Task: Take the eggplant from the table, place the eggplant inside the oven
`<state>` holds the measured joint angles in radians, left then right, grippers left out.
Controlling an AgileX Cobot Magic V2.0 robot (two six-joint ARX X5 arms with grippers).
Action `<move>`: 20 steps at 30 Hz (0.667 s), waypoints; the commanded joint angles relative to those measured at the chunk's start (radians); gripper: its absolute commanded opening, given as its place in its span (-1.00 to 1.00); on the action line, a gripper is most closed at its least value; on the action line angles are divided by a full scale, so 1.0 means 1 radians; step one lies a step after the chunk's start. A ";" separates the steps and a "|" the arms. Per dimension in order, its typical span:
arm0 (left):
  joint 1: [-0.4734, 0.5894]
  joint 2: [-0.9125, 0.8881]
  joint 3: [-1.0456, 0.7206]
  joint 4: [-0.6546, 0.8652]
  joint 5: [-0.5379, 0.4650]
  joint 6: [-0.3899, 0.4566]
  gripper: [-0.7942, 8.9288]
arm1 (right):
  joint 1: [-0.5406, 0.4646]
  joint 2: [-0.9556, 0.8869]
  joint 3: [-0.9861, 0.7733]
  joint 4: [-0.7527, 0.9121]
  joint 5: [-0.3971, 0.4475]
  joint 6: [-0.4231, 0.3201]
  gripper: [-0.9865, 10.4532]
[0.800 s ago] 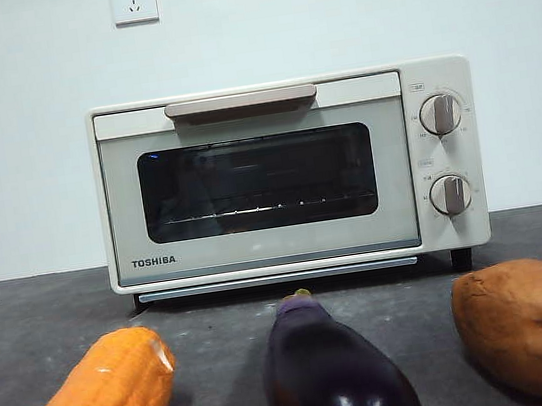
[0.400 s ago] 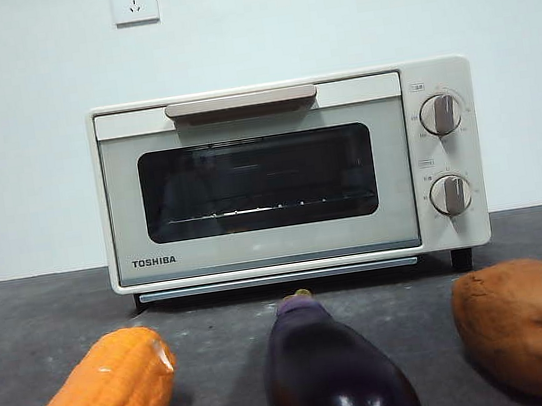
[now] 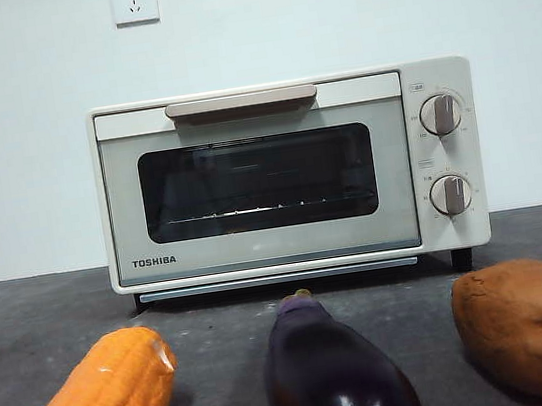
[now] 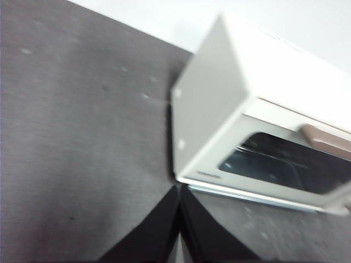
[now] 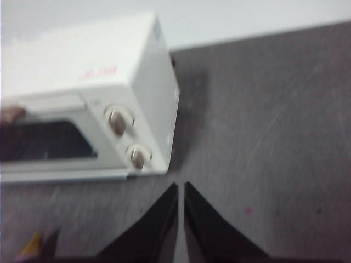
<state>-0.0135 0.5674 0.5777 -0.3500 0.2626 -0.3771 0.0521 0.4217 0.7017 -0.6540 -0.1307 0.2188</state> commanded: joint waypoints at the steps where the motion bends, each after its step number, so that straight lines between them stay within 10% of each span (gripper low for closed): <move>1: -0.002 0.064 0.058 -0.028 0.053 0.050 -0.82 | 0.000 0.068 0.068 -0.061 -0.033 -0.067 -0.82; 13: -0.066 0.258 0.209 -0.131 0.136 0.126 -0.82 | 0.018 0.336 0.236 -0.293 -0.226 -0.066 -0.11; 20: -0.111 0.266 0.214 -0.127 0.136 0.130 -0.82 | 0.180 0.479 0.236 -0.207 -0.418 0.058 -0.07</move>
<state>-0.1223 0.8257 0.7712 -0.4866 0.3946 -0.2668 0.2230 0.8902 0.9245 -0.8696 -0.5430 0.2424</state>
